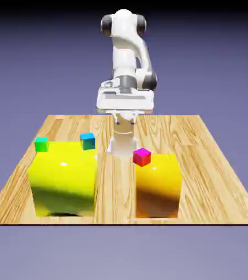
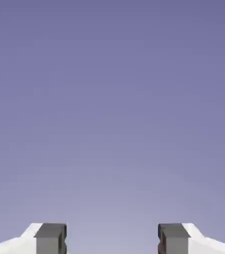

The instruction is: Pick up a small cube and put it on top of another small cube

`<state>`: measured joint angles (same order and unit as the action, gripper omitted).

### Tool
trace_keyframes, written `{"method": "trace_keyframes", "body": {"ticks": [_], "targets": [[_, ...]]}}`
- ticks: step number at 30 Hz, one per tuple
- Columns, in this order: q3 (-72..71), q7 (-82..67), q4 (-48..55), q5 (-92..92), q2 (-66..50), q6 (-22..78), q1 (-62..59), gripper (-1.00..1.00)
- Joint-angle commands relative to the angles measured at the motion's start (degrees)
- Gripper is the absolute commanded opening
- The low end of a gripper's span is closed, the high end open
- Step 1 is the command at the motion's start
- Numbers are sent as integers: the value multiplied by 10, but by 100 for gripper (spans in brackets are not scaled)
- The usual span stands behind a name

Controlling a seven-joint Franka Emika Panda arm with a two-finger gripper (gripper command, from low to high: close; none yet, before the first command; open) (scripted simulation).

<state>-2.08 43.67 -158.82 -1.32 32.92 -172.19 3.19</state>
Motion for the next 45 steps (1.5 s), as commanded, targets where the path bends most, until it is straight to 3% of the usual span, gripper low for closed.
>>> {"method": "trace_keyframes", "body": {"ticks": [1, 15, 27, 36, 37, 45], "targets": [[-20, 4, 11, -13, -11, 19, 7, 0], [-310, 26, 113, -209, -252, 303, 18, 0], [-534, 10, 145, -363, -501, 530, -50, 0], [-437, 81, 124, -498, -622, 491, -30, 0], [-437, 81, 124, -498, -622, 491, -30, -100], [-523, -31, 154, -349, -508, 560, -86, -100]]}}
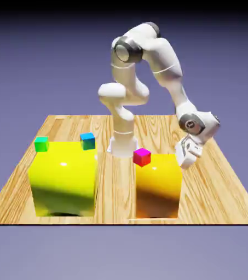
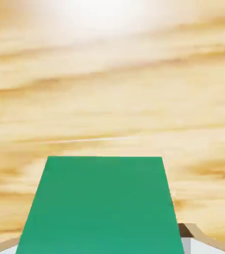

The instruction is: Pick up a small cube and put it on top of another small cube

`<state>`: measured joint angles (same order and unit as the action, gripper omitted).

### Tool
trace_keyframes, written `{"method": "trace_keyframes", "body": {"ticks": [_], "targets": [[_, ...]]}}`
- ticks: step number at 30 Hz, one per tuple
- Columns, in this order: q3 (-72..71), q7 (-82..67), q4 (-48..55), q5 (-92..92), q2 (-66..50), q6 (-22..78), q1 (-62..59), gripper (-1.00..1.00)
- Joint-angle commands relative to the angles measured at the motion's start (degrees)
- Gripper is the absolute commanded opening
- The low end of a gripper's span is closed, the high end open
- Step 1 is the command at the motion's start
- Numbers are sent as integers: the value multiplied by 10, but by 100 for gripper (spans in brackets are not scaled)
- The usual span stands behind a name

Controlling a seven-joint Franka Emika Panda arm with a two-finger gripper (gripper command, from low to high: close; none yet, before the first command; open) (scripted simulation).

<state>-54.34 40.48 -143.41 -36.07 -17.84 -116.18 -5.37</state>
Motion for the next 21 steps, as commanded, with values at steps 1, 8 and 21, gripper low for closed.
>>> {"method": "trace_keyframes", "body": {"ticks": [1, 8, 21], "targets": [[20, -24, 16, 16, 20, 6, 11, -100], [159, -197, 129, 140, 157, 47, 87, -100], [350, 127, 271, 395, 151, 258, -40, -100]]}}
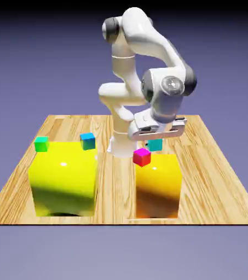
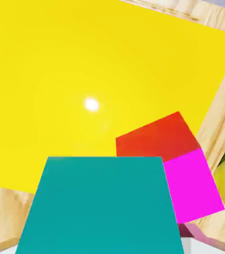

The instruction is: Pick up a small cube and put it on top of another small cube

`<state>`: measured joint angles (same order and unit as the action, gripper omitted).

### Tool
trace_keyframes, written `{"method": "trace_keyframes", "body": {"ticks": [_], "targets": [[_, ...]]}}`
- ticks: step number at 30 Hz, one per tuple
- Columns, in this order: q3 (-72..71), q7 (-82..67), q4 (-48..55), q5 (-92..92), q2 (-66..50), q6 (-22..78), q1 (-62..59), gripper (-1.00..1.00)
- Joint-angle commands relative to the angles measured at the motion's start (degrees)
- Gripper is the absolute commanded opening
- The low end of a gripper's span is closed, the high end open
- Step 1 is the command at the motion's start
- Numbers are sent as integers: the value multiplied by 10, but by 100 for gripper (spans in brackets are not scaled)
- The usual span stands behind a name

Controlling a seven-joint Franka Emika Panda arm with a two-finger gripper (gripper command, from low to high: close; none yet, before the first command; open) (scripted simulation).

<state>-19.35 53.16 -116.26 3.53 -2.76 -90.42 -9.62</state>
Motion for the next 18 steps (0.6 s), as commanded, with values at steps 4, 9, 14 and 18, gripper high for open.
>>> {"method": "trace_keyframes", "body": {"ticks": [4, 9, 14, 18], "targets": [[51, 100, 32, 65, -4, 44, -16, -100], [87, 174, 49, 110, -7, 59, -6, -100], [79, 163, -54, 120, 2, -37, 3, -100], [80, 165, -34, 118, 0, -18, 1, 100]]}}
